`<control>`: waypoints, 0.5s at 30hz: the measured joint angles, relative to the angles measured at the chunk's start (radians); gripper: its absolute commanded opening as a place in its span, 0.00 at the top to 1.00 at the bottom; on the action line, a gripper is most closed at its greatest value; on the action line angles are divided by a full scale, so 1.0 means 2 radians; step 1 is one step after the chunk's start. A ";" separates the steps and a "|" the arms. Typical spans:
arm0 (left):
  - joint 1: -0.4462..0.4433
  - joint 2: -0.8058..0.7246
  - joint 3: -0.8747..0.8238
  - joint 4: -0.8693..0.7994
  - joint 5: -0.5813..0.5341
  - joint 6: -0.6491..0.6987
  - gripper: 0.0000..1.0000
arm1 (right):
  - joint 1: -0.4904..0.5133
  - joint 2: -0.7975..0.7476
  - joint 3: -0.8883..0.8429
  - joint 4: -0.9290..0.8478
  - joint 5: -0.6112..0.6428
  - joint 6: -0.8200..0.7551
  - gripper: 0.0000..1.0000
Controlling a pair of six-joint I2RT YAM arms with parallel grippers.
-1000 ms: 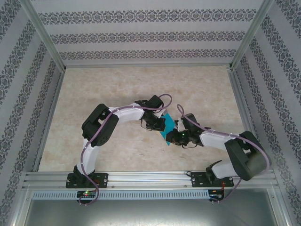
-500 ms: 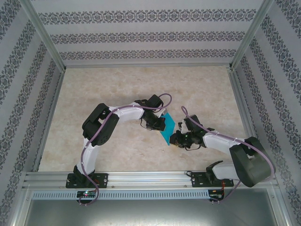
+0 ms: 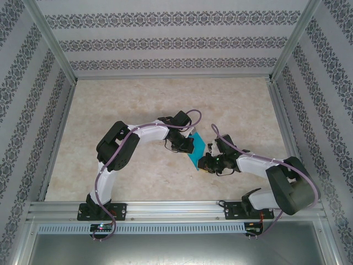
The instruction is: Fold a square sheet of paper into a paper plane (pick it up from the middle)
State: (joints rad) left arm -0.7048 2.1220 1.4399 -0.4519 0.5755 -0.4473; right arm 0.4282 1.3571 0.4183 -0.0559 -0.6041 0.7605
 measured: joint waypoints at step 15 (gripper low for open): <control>0.000 0.001 0.000 0.000 0.001 0.002 0.91 | 0.007 0.006 0.005 0.004 -0.007 0.000 0.84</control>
State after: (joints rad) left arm -0.7044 2.1235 1.4399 -0.4519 0.5770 -0.4442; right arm 0.4431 1.3697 0.4286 -0.0479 -0.6178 0.7601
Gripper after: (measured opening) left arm 0.091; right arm 0.155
